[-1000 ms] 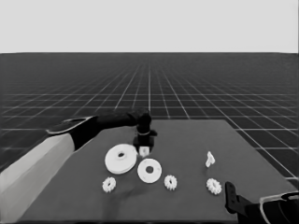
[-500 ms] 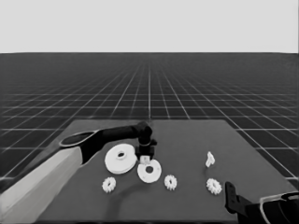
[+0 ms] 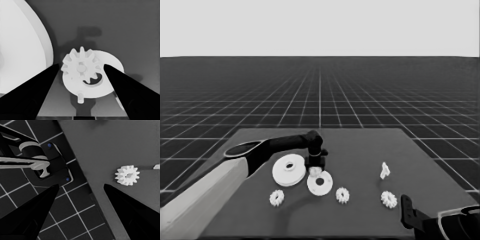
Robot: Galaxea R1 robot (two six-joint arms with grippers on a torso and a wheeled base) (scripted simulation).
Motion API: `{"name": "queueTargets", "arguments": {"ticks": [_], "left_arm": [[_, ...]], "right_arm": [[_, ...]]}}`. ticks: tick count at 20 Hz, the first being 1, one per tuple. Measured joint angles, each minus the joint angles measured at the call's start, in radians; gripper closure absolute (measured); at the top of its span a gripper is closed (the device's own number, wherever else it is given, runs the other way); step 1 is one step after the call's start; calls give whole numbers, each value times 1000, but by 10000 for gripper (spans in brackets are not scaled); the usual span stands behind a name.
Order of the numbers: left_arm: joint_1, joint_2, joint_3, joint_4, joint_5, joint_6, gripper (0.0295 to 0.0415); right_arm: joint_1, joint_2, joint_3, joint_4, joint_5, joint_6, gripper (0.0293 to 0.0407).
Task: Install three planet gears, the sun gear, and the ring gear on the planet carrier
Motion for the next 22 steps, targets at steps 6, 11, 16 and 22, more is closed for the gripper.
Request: {"name": "queueTargets", "arguments": {"ticks": [6, 11, 16, 22], "left_arm": [[-127, -38, 116, -108, 66, -64, 326], [-142, -39, 120, -124, 72, -66, 326], [-99, -611, 919, -70, 102, -299, 326], [-93, -683, 973, -64, 97, -273, 326]], "right_arm": [[0, 0, 0, 0, 0, 0, 315], [0, 0, 0, 0, 0, 0, 315], [0, 0, 0, 0, 0, 0, 315], [0, 0, 0, 0, 0, 0, 315]]}}
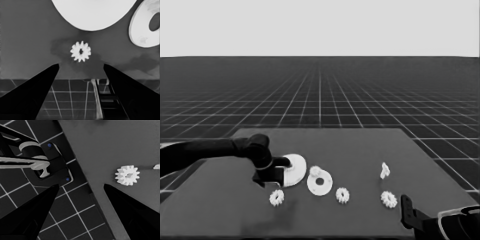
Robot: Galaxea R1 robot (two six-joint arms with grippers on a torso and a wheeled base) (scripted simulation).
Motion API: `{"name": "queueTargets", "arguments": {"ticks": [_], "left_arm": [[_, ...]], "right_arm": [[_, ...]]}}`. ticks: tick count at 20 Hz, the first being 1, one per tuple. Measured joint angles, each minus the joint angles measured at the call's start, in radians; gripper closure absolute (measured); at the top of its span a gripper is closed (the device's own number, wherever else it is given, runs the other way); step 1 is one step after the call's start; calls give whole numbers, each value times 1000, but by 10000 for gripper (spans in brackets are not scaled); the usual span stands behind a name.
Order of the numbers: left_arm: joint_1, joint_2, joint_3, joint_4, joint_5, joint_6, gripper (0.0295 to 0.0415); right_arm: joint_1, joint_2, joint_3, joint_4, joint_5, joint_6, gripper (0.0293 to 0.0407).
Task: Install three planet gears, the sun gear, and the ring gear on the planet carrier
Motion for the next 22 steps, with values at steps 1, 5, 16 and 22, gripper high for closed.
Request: {"name": "queueTargets", "arguments": {"ticks": [1, 5, 16, 22], "left_arm": [[95, 10, -36, 100, -22, 23, 326], [221, 36, -122, 212, -68, 68, 326], [234, 40, -136, 225, -76, 75, 398], [94, 5, -25, 90, -16, 18, 398]], "right_arm": [[0, 0, 0, 0, 0, 0, 315], [0, 0, 0, 0, 0, 0, 315], [0, 0, 0, 0, 0, 0, 315], [0, 0, 0, 0, 0, 0, 315]]}}
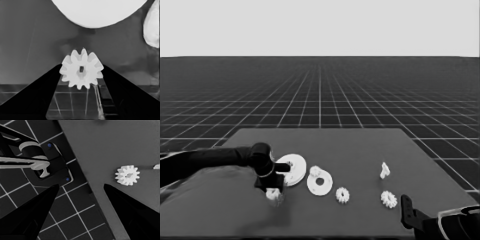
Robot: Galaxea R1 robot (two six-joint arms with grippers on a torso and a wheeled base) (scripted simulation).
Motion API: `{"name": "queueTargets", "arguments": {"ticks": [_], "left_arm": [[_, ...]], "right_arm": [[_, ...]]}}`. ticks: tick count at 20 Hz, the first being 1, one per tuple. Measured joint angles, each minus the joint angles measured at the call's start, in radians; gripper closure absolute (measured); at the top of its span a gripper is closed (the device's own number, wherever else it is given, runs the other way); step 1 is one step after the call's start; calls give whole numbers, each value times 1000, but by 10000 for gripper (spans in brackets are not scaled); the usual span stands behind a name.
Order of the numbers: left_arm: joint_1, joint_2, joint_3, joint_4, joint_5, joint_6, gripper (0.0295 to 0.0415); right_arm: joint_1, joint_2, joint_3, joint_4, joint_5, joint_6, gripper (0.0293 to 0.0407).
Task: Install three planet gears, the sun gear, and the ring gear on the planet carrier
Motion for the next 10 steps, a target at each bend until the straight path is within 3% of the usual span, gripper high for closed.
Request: {"name": "queueTargets", "arguments": {"ticks": [3, 8, 10], "left_arm": [[-76, -7, 24, -71, 14, -15, 398], [-93, -7, 27, -88, 16, -16, 398], [-107, 317, -158, -99, 52, -172, 398]], "right_arm": [[0, 0, 0, 0, 0, 0, 315], [0, 0, 0, 0, 0, 0, 315], [0, 0, 0, 0, 0, 0, 315]]}}
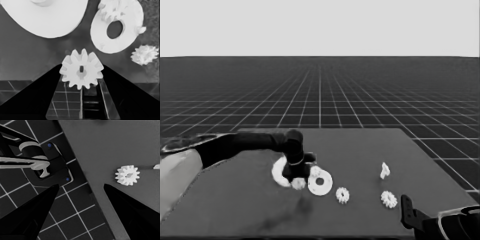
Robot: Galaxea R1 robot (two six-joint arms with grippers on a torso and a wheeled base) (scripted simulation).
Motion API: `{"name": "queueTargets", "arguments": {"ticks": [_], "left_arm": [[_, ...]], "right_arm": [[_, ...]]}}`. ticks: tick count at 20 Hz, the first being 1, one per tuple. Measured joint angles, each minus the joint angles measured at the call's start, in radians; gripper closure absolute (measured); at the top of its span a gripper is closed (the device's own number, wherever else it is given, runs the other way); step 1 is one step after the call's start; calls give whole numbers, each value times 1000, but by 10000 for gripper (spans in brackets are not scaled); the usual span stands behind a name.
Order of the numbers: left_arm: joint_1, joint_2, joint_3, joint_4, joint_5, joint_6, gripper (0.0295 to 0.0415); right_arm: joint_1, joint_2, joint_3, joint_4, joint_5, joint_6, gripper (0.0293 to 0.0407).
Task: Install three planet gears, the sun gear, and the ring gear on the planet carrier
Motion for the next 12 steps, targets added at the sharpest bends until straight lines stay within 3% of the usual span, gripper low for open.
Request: {"name": "queueTargets", "arguments": {"ticks": [3, 8, 10, 12], "left_arm": [[-4, 163, -159, -6, -4, 14, 398], [-4, 198, -205, -7, -7, 26, 398], [109, 209, -260, 106, -21, 66, 398], [148, 215, -290, 142, -32, 86, 398]], "right_arm": [[0, 0, 0, 0, 0, 0, 315], [0, 0, 0, 0, 0, 0, 315], [0, 0, 0, 0, 0, 0, 315], [0, 0, 0, 0, 0, 0, 315]]}}
